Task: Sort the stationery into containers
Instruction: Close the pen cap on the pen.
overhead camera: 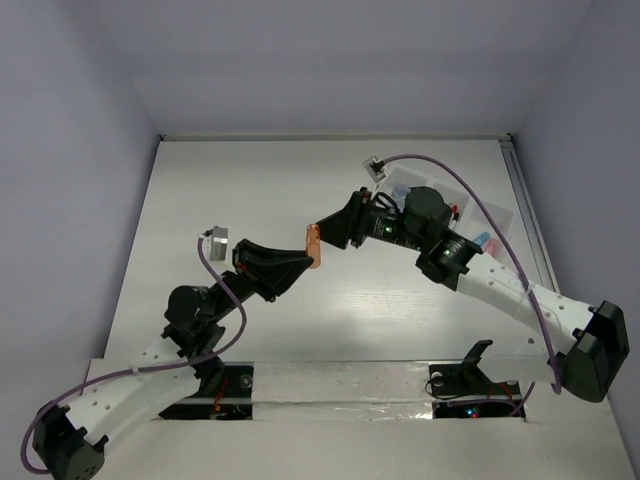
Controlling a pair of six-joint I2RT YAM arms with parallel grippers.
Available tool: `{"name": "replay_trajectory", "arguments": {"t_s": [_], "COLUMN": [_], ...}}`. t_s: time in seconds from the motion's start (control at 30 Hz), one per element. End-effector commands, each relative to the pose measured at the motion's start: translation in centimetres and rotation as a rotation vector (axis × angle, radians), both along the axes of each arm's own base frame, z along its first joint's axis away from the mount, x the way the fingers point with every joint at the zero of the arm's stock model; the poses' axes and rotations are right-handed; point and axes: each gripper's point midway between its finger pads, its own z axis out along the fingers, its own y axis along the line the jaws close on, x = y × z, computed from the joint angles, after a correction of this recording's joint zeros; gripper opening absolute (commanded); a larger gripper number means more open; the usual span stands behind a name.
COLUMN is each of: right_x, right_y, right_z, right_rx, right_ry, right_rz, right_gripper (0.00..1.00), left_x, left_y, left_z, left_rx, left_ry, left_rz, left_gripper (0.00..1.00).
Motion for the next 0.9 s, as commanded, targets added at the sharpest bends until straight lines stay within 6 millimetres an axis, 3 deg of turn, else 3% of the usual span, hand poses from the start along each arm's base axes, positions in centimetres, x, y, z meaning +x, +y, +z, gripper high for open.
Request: {"name": "replay_trajectory", "arguments": {"t_s": [0.0, 0.1, 0.3, 0.37, 0.43, 0.57, 0.77, 0.87], "right_x": [-0.2, -0.3, 1.6, 1.6, 0.3, -1.9, -4.5, -4.4], "right_y": [-1.0, -1.3, -3.7, -5.3, -5.9, -5.4, -3.6, -2.9], "right_z": [3.4, 5.0, 5.0, 7.1, 9.4, 11.0, 10.7, 10.2], "right_rx": [0.004, 0.015, -0.065, -0.046, -0.012, 0.023, 0.099, 0.097], "right_ry": [-0.101, -0.14, -0.165, -0.232, -0.295, -0.377, -0.422, -0.413], "right_rz": [-0.025, -0.033, -0.209, -0.27, -0.245, -0.129, 0.063, 0.098], "right_gripper": [0.58, 0.59, 0.6, 0.61, 0.64, 0.72, 0.79, 0.8], "left_x": [-1.1, -1.1, -1.3, -1.4, -1.5, -1.7, -1.7, -2.0], "left_y": [1.2, 1.4, 1.3, 1.3, 1.2, 1.1, 0.5, 0.3], "left_z": [5.5, 6.8, 7.2, 6.9, 6.3, 5.3, 3.8, 3.5], "left_rx": [-0.061, -0.072, -0.079, -0.074, -0.07, -0.089, -0.112, -0.124], "left_ry": [-0.179, -0.212, -0.224, -0.214, -0.2, -0.162, -0.096, -0.082], "left_rz": [0.043, 0.059, 0.047, 0.037, 0.029, -0.001, -0.06, -0.09], "left_gripper": [0.0, 0.0, 0.0, 0.0, 0.0, 0.0, 0.0, 0.0]}}
